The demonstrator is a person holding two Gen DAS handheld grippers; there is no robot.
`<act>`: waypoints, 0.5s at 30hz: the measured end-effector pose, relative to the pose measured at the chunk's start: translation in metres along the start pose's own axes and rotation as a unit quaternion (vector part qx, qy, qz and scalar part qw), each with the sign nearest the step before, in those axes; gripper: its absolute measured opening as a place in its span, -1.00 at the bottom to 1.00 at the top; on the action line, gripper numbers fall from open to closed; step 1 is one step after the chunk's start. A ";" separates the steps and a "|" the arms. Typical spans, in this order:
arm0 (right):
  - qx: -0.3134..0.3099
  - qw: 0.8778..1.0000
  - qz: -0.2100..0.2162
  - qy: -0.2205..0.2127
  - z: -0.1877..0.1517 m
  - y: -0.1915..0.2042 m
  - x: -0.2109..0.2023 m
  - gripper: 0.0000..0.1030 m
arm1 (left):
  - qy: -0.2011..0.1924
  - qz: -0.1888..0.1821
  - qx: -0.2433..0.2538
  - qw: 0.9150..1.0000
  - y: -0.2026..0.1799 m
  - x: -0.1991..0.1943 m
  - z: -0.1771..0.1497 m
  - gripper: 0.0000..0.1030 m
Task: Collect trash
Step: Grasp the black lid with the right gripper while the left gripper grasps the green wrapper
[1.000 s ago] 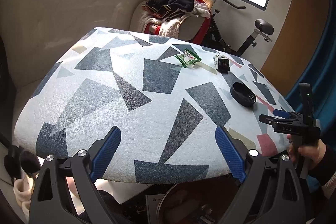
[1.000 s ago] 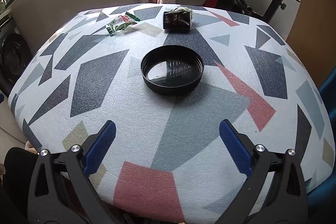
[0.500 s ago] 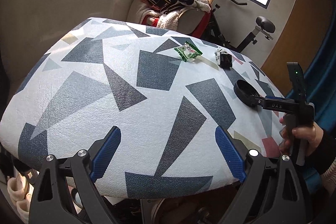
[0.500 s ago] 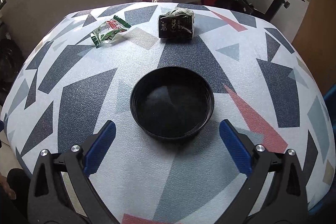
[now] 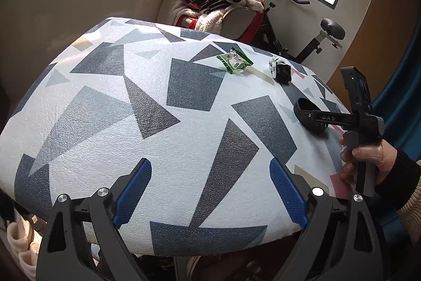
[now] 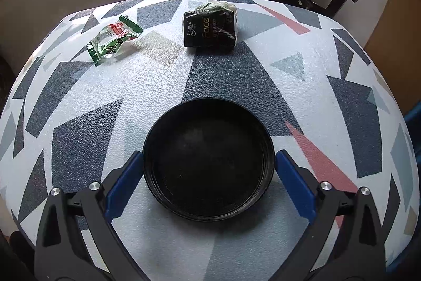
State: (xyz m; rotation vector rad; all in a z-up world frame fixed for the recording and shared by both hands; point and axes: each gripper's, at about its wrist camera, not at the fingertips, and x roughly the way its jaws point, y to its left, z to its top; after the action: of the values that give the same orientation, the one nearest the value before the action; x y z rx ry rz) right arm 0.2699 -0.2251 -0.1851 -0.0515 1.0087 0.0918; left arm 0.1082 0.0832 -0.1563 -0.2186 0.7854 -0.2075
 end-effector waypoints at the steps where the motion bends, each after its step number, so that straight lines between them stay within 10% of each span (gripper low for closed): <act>1: -0.004 1.000 0.003 -0.006 -0.001 0.000 -0.001 0.82 | 0.000 -0.001 0.000 1.000 -0.001 0.001 0.002 0.73; 15: -0.011 0.996 0.021 -0.085 -0.009 -0.003 -0.024 0.81 | -0.007 -0.048 0.068 0.996 -0.044 0.090 0.120 0.61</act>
State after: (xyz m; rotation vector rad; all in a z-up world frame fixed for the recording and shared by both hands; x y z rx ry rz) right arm 0.2498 -0.2297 -0.1693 -0.0414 0.8380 0.1429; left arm 0.2512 0.0316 -0.1227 -0.1287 0.7451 -0.3490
